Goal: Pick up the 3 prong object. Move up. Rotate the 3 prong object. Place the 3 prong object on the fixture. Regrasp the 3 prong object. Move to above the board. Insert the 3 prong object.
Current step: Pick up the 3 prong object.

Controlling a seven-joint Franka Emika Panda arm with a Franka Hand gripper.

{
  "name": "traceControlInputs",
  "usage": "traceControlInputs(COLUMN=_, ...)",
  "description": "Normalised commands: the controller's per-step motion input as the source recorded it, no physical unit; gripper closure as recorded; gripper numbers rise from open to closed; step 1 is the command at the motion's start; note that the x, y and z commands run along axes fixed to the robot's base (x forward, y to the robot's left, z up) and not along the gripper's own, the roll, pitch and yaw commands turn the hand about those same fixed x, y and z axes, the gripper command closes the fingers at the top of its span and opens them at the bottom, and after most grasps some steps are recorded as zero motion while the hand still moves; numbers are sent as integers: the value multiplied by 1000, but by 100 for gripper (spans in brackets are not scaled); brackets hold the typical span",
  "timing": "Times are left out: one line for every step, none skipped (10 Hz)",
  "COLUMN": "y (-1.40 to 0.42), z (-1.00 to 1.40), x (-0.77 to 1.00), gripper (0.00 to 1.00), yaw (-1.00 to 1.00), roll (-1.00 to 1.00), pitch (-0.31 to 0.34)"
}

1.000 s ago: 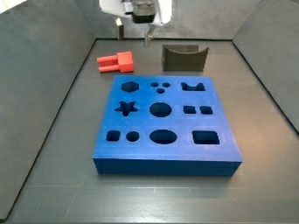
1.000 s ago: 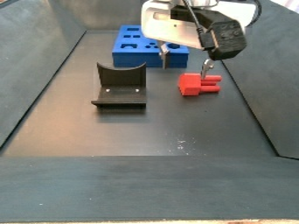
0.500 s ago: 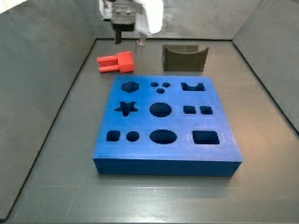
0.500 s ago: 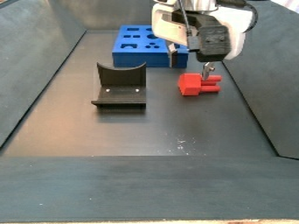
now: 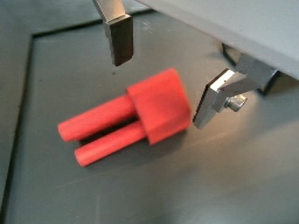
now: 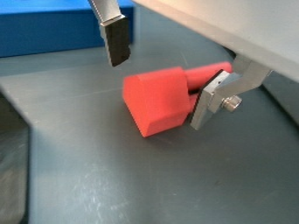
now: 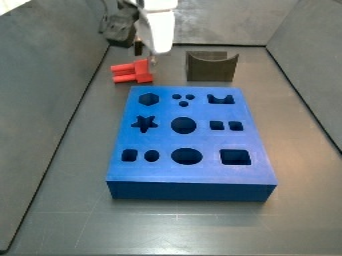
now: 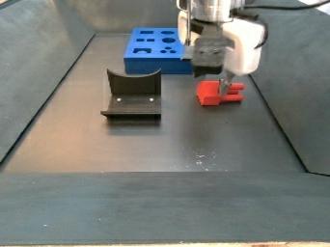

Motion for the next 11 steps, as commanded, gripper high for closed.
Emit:
traceControlInputs(y=-97, z=-506, x=-157, gripper=0, yaw=-880, roll=191, pitch=74)
traceControlInputs(y=-94, z=-437, x=-254, gripper=0, yaw=-777, roll=129, pitch=43)
traceControlInputs(y=0, z=-291, x=0, gripper=0, yaw=-671, roll=80, pitch=9)
traceControlInputs(y=0, z=-266, x=0, gripper=0, yaw=-674, roll=71, pitch=0)
traceControlInputs(y=0, z=-234, x=-23, gripper=0, yaw=-743, roll=77, pitch=0)
traceControlInputs(y=0, z=-171, x=34, gripper=0, yaw=-677, roll=74, pitch=11)
traceControlInputs(y=-174, z=0, x=-263, gripper=0, yaw=-57, roll=97, pitch=0)
traceControlInputs(y=0, z=-34, x=0, gripper=0, yaw=0, roll=0, pitch=0)
traceControlInputs(y=29, z=0, x=0, gripper=0, yaw=-77, roll=0, pitch=89)
traceControlInputs(y=186, z=-234, x=40, gripper=0, yaw=-80, roll=0, pitch=131)
traceControlInputs(y=257, z=-260, x=194, gripper=0, yaw=-11, roll=0, pitch=137)
